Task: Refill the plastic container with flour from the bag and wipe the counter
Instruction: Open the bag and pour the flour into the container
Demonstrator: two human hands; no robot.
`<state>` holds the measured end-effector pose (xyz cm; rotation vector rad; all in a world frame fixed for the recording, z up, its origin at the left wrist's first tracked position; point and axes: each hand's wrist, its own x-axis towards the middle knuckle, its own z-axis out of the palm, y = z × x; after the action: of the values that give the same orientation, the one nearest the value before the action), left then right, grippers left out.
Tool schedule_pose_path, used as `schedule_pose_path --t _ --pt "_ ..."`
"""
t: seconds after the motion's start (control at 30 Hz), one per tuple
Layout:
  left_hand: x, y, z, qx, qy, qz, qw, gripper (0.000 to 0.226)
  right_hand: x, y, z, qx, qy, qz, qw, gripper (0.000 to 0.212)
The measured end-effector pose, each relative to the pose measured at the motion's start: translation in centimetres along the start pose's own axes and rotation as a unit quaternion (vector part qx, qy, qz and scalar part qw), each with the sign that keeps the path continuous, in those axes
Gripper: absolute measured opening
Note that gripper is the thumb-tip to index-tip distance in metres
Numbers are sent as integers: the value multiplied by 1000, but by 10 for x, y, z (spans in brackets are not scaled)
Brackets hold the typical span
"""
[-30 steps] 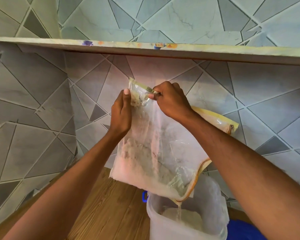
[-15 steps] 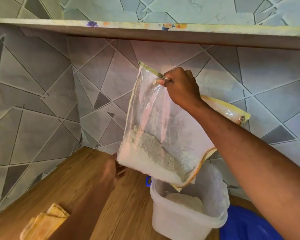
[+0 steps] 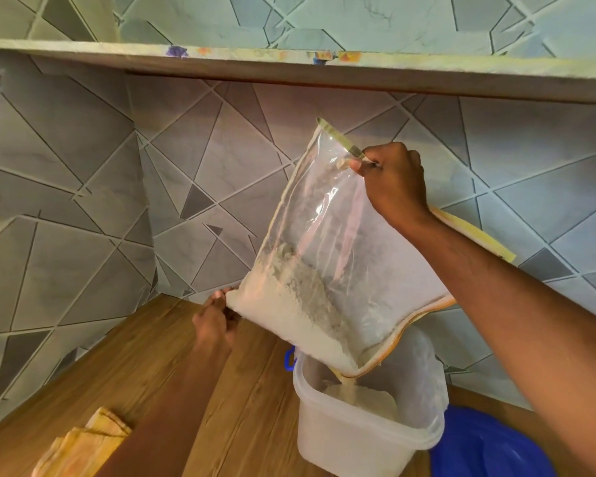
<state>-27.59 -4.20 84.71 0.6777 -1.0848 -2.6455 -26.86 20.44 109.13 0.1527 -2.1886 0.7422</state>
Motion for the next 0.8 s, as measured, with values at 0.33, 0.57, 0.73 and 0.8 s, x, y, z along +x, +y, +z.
schedule_pose_path --t 0.33,0.57,0.73,0.8 --pt "-11 12 41 41 34 66 996 19 -1 20 -18 9 54 14 998 39" --pt "-9 13 52 69 90 34 993 16 -1 32 -18 19 61 9 998 37" --pt "-17 17 64 54 126 3 991 11 5 36 -26 22 32 26 999 42" --pt "-19 20 70 40 119 0 992 13 1 32 -24 15 83 32 996 38"
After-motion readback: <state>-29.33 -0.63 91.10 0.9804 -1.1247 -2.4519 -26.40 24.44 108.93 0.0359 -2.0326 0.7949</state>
